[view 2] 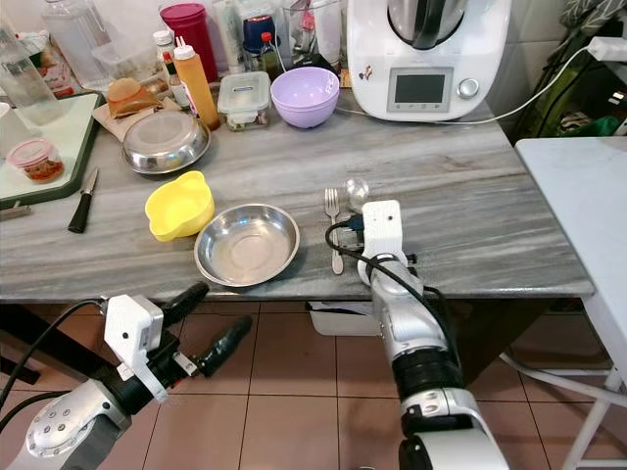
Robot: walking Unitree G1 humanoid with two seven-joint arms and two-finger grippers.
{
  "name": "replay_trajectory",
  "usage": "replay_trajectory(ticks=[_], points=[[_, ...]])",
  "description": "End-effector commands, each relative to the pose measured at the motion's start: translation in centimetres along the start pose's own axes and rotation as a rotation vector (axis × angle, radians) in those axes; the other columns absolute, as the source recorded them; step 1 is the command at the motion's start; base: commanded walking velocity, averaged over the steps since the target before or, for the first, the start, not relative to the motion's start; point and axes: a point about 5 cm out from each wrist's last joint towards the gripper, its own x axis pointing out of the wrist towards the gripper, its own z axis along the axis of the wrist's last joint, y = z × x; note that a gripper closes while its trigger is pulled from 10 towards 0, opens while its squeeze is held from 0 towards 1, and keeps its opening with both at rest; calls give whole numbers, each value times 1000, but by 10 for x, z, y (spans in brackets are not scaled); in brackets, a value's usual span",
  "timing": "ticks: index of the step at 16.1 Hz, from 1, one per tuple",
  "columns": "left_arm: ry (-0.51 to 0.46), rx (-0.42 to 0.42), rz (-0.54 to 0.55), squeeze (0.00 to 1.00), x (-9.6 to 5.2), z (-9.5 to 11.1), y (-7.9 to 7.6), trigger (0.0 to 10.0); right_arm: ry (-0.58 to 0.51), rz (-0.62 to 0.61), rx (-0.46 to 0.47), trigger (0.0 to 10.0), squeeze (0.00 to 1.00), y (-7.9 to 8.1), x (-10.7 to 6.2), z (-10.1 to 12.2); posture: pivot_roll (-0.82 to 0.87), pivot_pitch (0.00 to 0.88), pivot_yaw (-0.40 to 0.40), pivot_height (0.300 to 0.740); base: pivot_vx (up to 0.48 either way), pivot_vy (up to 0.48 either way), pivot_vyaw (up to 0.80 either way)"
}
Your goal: Setting the table
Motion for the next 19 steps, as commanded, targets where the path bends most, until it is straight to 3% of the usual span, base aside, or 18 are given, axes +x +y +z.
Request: replay_trajectory(ticks=[1,4,5,13,19], points=[[11,6,-19,0,-3,2,-1,10000,54,-16,7,10000,0,-2,0,-11,-59,125,94,740,0,0,0],[23,6,-30,0,-3,1,-1,10000,63,-24,18,10000,0,-2,0,-12,-62,125,98,740,0,0,0],[28,5,-34,0,-2,0,-1,10000,69,-18,27,10000,1000,-2,0,-13,-63,124,98,740,0,0,0],[53,21,-38,0,-2,-5,-2,10000,78,52,13,10000,1000,-2,1,-11,-60,121,96,740,0,0,0],[23,44,43,0,-3,-2,13,10000,-291,66,-77,10000,1000,-3,-22,40,-68,108,91,740,0,0,0]])
